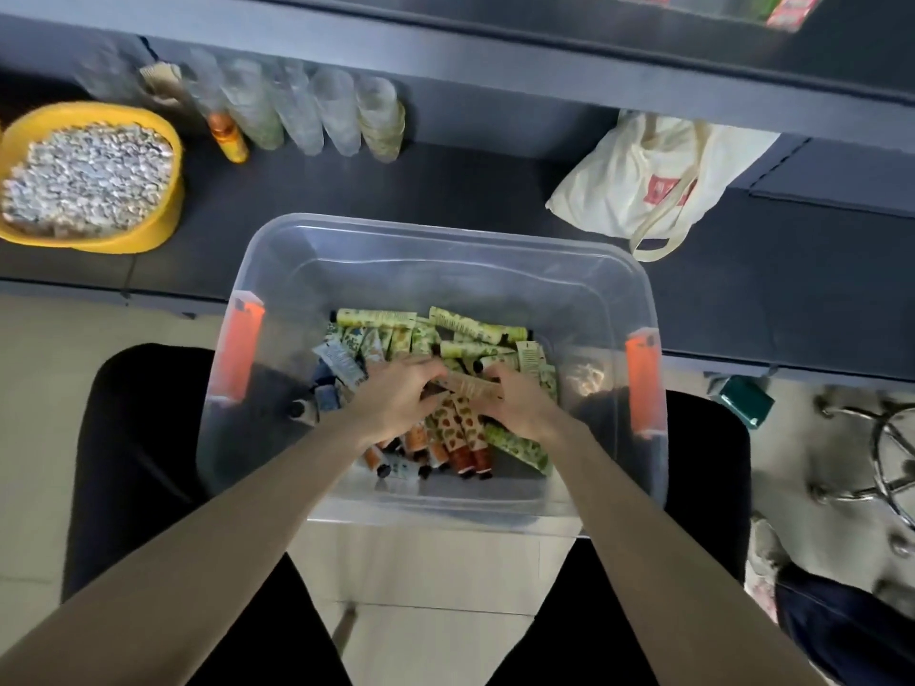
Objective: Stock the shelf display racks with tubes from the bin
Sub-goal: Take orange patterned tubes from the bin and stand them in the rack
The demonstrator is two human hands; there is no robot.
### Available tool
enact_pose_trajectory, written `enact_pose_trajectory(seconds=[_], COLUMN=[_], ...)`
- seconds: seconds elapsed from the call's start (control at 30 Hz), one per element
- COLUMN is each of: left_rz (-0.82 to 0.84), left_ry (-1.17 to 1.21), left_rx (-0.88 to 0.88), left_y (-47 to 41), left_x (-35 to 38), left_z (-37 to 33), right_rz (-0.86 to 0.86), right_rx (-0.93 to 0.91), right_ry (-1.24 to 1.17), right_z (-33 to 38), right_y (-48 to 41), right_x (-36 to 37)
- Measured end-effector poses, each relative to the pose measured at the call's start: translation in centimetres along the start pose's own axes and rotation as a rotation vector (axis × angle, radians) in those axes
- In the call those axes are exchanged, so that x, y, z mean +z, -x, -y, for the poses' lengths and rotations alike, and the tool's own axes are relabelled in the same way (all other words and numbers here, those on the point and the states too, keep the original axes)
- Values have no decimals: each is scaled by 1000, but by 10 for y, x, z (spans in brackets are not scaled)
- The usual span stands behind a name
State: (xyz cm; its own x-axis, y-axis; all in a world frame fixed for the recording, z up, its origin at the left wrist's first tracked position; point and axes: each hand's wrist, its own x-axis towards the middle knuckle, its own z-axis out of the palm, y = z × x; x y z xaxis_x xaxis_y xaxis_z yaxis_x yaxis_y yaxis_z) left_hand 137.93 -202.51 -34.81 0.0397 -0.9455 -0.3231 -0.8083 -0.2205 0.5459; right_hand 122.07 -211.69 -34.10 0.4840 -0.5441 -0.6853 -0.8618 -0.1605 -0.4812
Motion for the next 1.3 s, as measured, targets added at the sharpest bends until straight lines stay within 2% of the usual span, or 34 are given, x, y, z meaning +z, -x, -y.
enact_pose_trajectory(seconds=[0.1,0.17,0.27,0.37,0.43,0.5,0.57,0.7,0.83,0.97,1.03,1.1,1.17,1.23,1.3], left_rz=[142,202,226,233,205,187,187,211,207,166,95,9,-30,-46,-73], left_ry=[-158,-331,-521,-617,-642,-572,-404,-155,-19,405,551,626,650,656,673], left_rx=[-29,-19,12,0,-19,-87,-184,-304,-263,-272,-310,-354,-374,-373,-363], left_y=[-5,-6,-8,-9,-10,-12,-16,-19,-9,-1,-1,0,1,2,4], left_x=[5,8,11,16,21,24,22,11,8,-6,-14,-19,-20,-21,-22], left_z=[-1,-2,-4,-9,-13,-14,-16,-26,-30,-26,-24,-21,-18,-18,-20], right_rz=[41,-14,-134,-50,23,75,60,-79,-273,-213,-178,-168,-176,-236,-306], right_rx=[44,61,52,100,105,98,96,158,38,77,91,107,143,173,155], right_ry=[-170,-286,-226,-98,-94,-98,-114,-437,-514,-791,-878,-832,-668,-490,-432], right_z=[0,-2,-14,-18,-15,-11,-10,-11,-9,-4,-1,-1,-3,-7,-6], right_y=[-5,-7,-13,-13,-9,-8,-9,-8,1,8,7,4,3,1,4], right_x=[5,5,-2,-5,-1,4,6,-4,-14,-18,-18,-15,-10,-6,-10])
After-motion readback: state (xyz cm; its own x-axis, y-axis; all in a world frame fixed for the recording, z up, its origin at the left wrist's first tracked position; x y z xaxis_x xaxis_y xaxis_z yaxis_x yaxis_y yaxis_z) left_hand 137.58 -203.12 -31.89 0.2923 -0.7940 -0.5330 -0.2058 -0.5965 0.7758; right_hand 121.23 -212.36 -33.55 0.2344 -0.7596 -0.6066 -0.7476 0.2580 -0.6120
